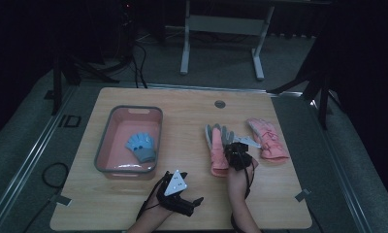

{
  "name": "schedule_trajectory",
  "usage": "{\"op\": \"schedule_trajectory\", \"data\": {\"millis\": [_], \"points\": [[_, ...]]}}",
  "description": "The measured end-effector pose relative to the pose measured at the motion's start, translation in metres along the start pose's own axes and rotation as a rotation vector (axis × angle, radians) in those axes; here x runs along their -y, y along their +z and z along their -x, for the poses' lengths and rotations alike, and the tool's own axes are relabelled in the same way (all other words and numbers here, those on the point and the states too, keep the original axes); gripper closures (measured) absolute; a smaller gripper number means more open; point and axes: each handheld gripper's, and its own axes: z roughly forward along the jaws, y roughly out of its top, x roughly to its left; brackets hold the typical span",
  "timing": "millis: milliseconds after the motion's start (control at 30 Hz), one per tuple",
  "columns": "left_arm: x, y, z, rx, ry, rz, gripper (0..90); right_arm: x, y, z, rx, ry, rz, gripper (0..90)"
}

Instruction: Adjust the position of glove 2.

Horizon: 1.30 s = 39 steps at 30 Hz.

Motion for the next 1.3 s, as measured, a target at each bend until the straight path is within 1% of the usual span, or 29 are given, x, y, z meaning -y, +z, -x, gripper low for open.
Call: {"op": "schedule_trajectory", "data": {"millis": [100,133,200,233,300,333,367,400,433,467,500,533,567,633,700,733,800,833,867,900,967,1000,1033,1067,1100,1133,1167,1233,1300], "points": [[0.001,0.000,0.000,0.000,-0.001,-0.002,1.4,0.009,0.009,-0.001,-0.001,0.004,-0.025,89.1],[0.001,0.000,0.000,-0.002,0.000,-0.003,1.4,0.011,0.010,-0.001,0.000,-0.001,-0.023,88.8],[0.002,0.000,0.000,-0.001,-0.003,-0.001,1.4,0.010,0.009,0.000,-0.012,0.018,-0.022,87.3],[0.002,0.000,0.000,-0.001,-0.003,-0.001,1.4,0.009,0.009,0.001,-0.016,0.020,-0.024,85.7],[0.002,0.000,0.000,0.002,-0.003,0.001,1.4,0.007,0.007,0.002,-0.035,0.012,-0.034,79.1],[0.003,0.000,0.000,0.002,-0.001,-0.001,1.4,0.006,0.005,0.003,-0.045,0.010,-0.028,75.8],[0.003,0.001,0.000,0.003,0.001,-0.004,1.4,0.004,0.003,0.003,-0.058,-0.001,-0.026,70.8],[0.004,0.001,0.000,0.004,0.002,-0.005,1.4,0.002,0.000,0.004,-0.072,-0.021,-0.025,68.1],[0.004,0.001,0.000,0.006,0.002,-0.006,1.4,-0.001,-0.003,0.005,-0.074,-0.045,-0.021,66.4],[0.004,0.001,0.000,0.005,0.001,-0.006,1.4,-0.003,-0.007,0.007,-0.087,-0.070,-0.015,63.8],[0.004,0.000,0.000,0.008,0.001,-0.004,1.4,-0.006,-0.011,0.010,-0.094,-0.094,-0.006,63.6],[0.004,0.000,0.000,0.010,0.001,-0.002,1.4,-0.010,-0.016,0.016,-0.093,-0.110,0.003,63.6],[0.004,0.000,0.000,0.009,0.001,-0.001,1.4,-0.013,-0.020,0.022,-0.108,-0.114,0.010,63.6],[0.004,0.000,0.000,0.010,0.000,0.000,1.5,-0.020,-0.027,0.034,-0.108,-0.129,0.019,64.0],[0.004,0.001,0.000,0.008,-0.001,-0.004,1.4,-0.029,-0.034,0.049,-0.122,-0.139,0.033,63.6],[0.004,0.001,0.000,0.008,0.000,-0.005,1.4,-0.035,-0.038,0.059,-0.115,-0.149,0.044,63.7],[0.004,0.000,0.000,0.014,0.000,0.000,1.4,-0.042,-0.041,0.074,-0.127,-0.169,0.054,63.1],[0.004,0.000,0.000,0.023,0.000,0.003,1.4,-0.046,-0.043,0.085,-0.122,-0.181,0.058,63.1],[0.004,0.000,0.000,0.029,0.001,0.008,1.4,-0.049,-0.043,0.092,-0.122,-0.191,0.060,63.1],[0.004,0.000,0.000,0.026,0.008,0.004,1.4,-0.051,-0.044,0.101,-0.131,-0.205,0.062,63.1],[0.005,0.000,-0.001,0.026,0.006,-0.001,1.4,-0.054,-0.043,0.118,-0.119,-0.222,0.063,63.7],[0.005,0.000,-0.001,0.028,0.004,-0.001,1.4,-0.055,-0.042,0.126,-0.133,-0.239,0.057,63.6],[0.005,0.000,-0.001,0.025,0.006,-0.001,1.4,-0.056,-0.040,0.135,-0.137,-0.248,0.054,63.6],[0.005,0.000,0.000,0.023,0.006,0.001,1.4,-0.057,-0.039,0.143,-0.123,-0.250,0.047,63.7],[0.004,0.000,0.000,0.025,0.004,0.003,1.4,-0.060,-0.038,0.152,-0.126,-0.252,0.044,63.7],[0.004,0.000,0.000,0.023,0.004,0.001,1.4,-0.062,-0.038,0.161,-0.148,-0.244,0.045,63.6],[0.004,0.000,0.000,0.020,0.005,0.000,1.4,-0.066,-0.037,0.171,-0.156,-0.233,0.051,63.6],[0.004,-0.001,0.000,0.019,0.002,0.002,1.4,-0.071,-0.033,0.184,-0.157,-0.233,0.048,62.8],[0.004,-0.001,0.000,0.014,0.005,0.002,1.4,-0.077,-0.028,0.197,-0.158,-0.219,0.049,62.4]]}}
